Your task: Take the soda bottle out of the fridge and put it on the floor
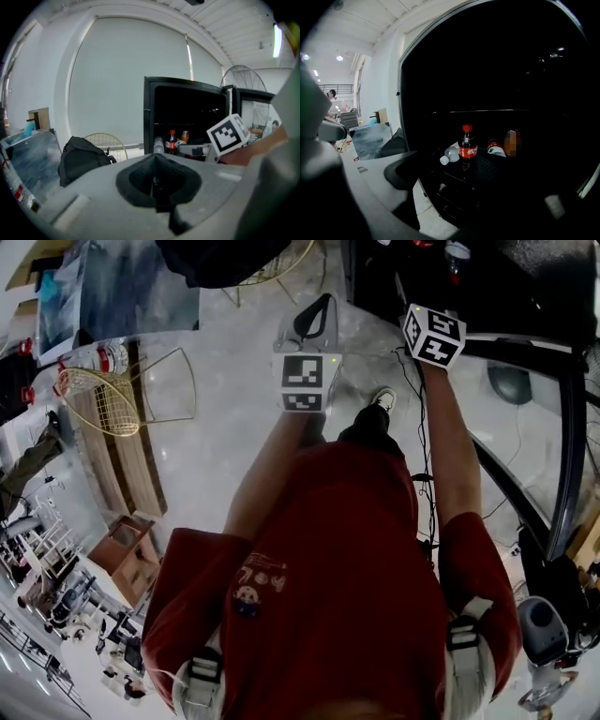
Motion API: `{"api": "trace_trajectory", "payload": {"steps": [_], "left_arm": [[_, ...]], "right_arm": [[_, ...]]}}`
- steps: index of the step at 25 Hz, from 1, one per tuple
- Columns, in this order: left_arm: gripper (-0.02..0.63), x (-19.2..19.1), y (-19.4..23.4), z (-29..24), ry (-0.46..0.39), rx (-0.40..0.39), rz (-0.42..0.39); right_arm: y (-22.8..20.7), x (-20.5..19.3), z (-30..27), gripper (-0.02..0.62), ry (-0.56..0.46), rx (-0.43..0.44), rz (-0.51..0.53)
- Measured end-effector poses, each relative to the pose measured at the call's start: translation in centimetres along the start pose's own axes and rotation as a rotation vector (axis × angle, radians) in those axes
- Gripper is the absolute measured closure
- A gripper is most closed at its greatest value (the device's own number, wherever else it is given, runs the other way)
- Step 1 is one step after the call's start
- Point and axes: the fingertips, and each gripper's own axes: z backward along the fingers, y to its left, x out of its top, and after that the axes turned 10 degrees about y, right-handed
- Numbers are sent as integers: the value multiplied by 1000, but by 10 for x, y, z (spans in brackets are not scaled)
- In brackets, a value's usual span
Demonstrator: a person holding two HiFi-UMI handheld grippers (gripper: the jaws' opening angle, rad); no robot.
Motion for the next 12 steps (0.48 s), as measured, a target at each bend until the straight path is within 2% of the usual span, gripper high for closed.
{"api": "trace_trajectory", "payload": {"steps": [12], "left_arm": [[606,-36,-4,-39,21,-19,5]], "right_arm": [[-25,-15,-42,256,-26,-36,-44]]}}
